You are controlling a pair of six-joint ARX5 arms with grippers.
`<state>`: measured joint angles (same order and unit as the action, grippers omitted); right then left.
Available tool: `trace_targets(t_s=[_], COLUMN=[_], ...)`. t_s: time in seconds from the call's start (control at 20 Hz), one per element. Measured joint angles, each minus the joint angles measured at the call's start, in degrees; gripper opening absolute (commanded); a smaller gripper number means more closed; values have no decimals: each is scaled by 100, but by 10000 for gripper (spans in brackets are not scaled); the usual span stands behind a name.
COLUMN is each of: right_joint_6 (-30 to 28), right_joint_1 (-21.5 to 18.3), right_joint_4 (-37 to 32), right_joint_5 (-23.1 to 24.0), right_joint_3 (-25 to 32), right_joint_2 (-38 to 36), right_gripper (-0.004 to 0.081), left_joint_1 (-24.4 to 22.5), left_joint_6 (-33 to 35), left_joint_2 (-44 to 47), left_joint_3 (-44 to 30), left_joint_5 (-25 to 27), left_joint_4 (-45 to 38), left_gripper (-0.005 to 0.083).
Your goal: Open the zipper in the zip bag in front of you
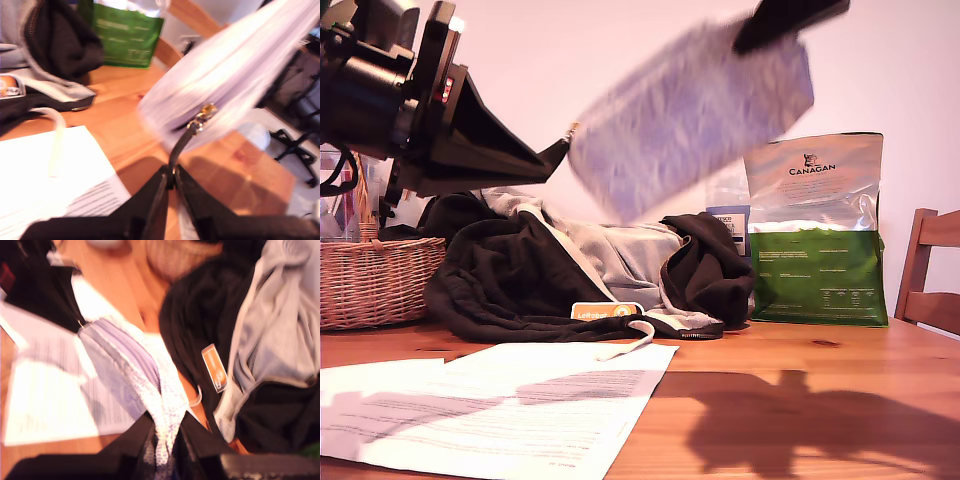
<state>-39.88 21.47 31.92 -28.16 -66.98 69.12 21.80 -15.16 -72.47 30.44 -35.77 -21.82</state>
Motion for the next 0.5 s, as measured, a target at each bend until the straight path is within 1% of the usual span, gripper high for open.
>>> trace_targets(t_s=[0.15, 0.3, 0.35, 0.4, 0.45, 0.5], right_joint_6=[291, 389, 389, 391, 391, 404], right_joint_1=[-144, -190, -190, -190, -188, -177], right_joint_4=[-26, -35, -37, -37, -37, -37], right_joint_5=[-505, -667, -684, -680, -680, -684], right_joint_3=[0, 2, 2, 2, 2, 2], right_joint_2=[-61, -61, -61, -61, -63, -68], right_gripper=[-11, -11, -11, -11, -11, -11], left_joint_1=[-9, -9, -9, -9, -11, -15], left_joint_6=[79, 79, 76, 79, 79, 81], left_joint_2=[0, 0, 0, 0, 0, 0], left_joint_3=[0, 0, 0, 0, 0, -2], left_joint_5=[31, -4, -15, -17, -26, -70], left_joint_4=[44, 44, 46, 39, 4, -57], left_gripper=[-22, -18, 27, 133, 271, 362])
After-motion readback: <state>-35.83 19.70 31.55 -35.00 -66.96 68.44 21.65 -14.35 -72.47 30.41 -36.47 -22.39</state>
